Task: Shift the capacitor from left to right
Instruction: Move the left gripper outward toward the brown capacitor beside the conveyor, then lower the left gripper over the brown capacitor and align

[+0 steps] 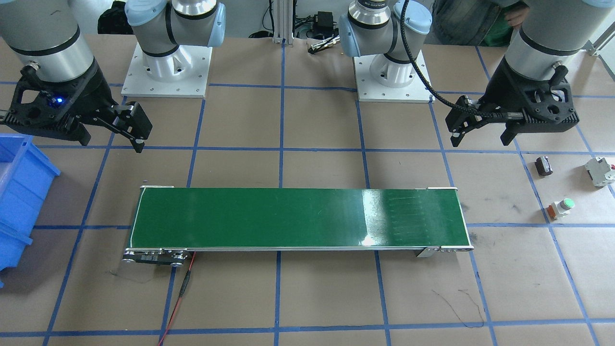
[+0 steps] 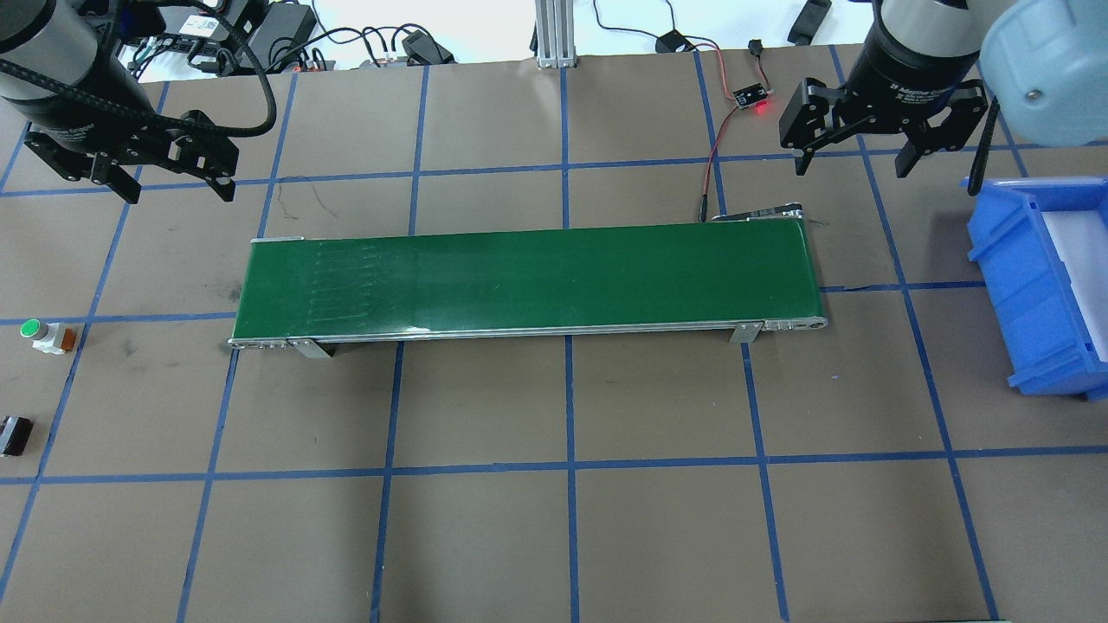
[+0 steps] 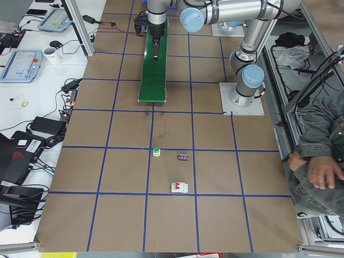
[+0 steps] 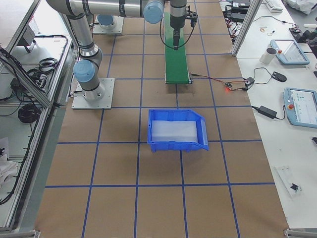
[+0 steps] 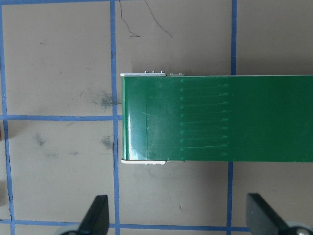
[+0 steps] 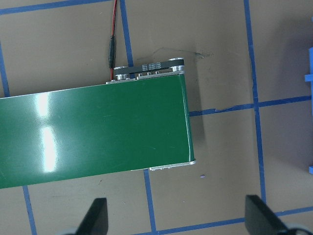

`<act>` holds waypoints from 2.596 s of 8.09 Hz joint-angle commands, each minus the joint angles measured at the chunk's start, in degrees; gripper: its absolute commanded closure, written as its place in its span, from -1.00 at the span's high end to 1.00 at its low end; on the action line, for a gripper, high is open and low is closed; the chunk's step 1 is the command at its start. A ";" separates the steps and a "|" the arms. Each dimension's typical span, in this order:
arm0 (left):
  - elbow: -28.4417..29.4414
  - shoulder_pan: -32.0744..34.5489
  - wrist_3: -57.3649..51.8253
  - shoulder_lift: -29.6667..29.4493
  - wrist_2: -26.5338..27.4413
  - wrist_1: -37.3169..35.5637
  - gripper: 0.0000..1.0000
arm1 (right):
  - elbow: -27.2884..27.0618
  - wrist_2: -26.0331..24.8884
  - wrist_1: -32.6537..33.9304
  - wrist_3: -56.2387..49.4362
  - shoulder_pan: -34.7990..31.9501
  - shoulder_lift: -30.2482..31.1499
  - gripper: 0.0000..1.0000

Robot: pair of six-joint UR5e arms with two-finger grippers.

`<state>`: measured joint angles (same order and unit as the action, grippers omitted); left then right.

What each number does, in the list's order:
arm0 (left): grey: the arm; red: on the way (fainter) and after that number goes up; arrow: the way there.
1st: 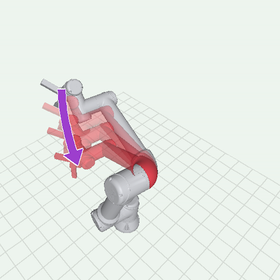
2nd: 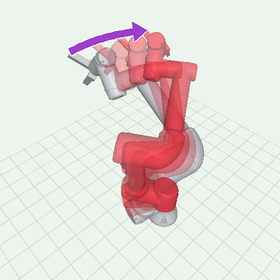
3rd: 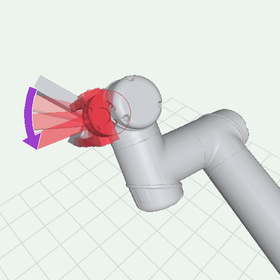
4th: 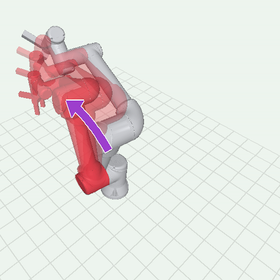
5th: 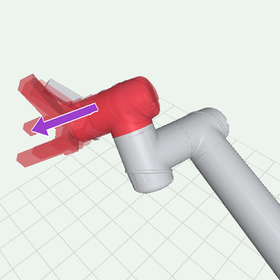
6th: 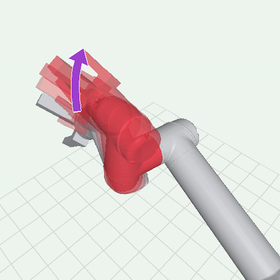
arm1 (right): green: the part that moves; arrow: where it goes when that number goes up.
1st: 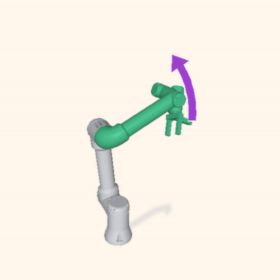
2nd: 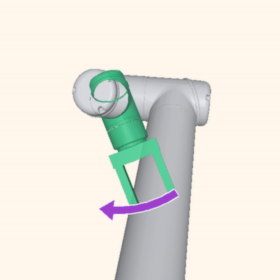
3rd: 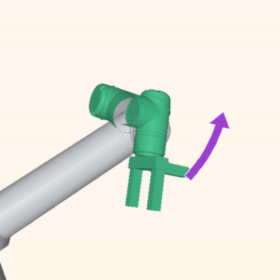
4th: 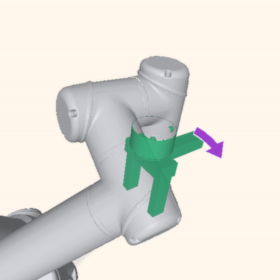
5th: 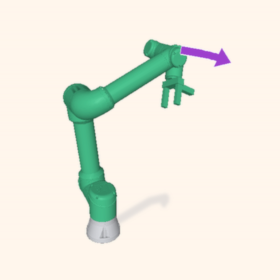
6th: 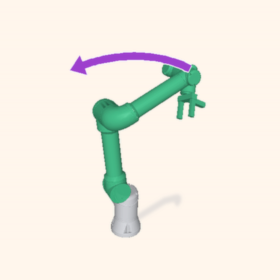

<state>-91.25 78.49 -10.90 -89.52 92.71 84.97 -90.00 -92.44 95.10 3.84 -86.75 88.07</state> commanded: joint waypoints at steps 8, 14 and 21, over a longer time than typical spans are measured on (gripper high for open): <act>-0.51 -20.36 -23.58 -0.04 1.07 -6.83 1.00 | 0.00 0.77 0.00 0.29 -0.09 0.00 1.00; -4.81 -31.54 -38.82 -3.37 1.07 -6.83 1.00 | 0.00 0.59 0.00 0.11 0.00 0.00 1.00; -9.38 -38.66 -40.94 -9.95 1.07 -11.13 1.00 | 0.09 0.59 0.00 0.11 0.00 0.00 1.00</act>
<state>-99.96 42.32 -50.81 -96.80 93.96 75.94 -89.96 -91.91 95.14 3.93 -86.75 88.07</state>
